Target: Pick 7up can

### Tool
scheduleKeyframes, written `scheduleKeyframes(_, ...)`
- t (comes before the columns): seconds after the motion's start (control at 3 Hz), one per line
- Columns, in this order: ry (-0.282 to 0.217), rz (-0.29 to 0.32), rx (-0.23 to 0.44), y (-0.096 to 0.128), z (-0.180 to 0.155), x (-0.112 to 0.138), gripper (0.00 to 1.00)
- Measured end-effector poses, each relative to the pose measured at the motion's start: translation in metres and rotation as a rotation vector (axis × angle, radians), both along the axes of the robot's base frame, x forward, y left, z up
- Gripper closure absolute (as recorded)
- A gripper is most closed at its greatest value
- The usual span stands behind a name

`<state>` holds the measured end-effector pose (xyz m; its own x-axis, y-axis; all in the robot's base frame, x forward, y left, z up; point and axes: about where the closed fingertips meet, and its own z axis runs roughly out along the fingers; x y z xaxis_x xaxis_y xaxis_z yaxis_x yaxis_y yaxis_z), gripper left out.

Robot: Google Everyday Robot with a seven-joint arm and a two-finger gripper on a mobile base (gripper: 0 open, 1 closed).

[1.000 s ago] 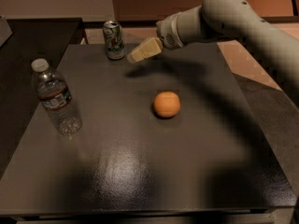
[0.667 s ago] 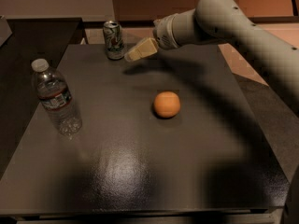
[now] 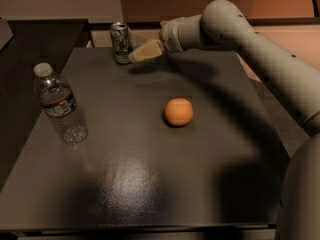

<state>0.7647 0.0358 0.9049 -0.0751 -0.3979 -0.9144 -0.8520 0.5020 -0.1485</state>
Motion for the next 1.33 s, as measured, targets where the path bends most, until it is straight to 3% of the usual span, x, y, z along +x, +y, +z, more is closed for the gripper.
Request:
scheduleKeyframes(0.33, 0.001, 0.004, 0.029, 0.013, -0.003, 0.012, 0.0)
scheduleKeyframes(1.0, -0.046, -0.036, 0.037, 0.039, -0.009, 0.02, 0.0)
scheduleKeyframes(1.33, -0.041, -0.022, 0.048, 0.05, -0.013, 0.021, 0.0)
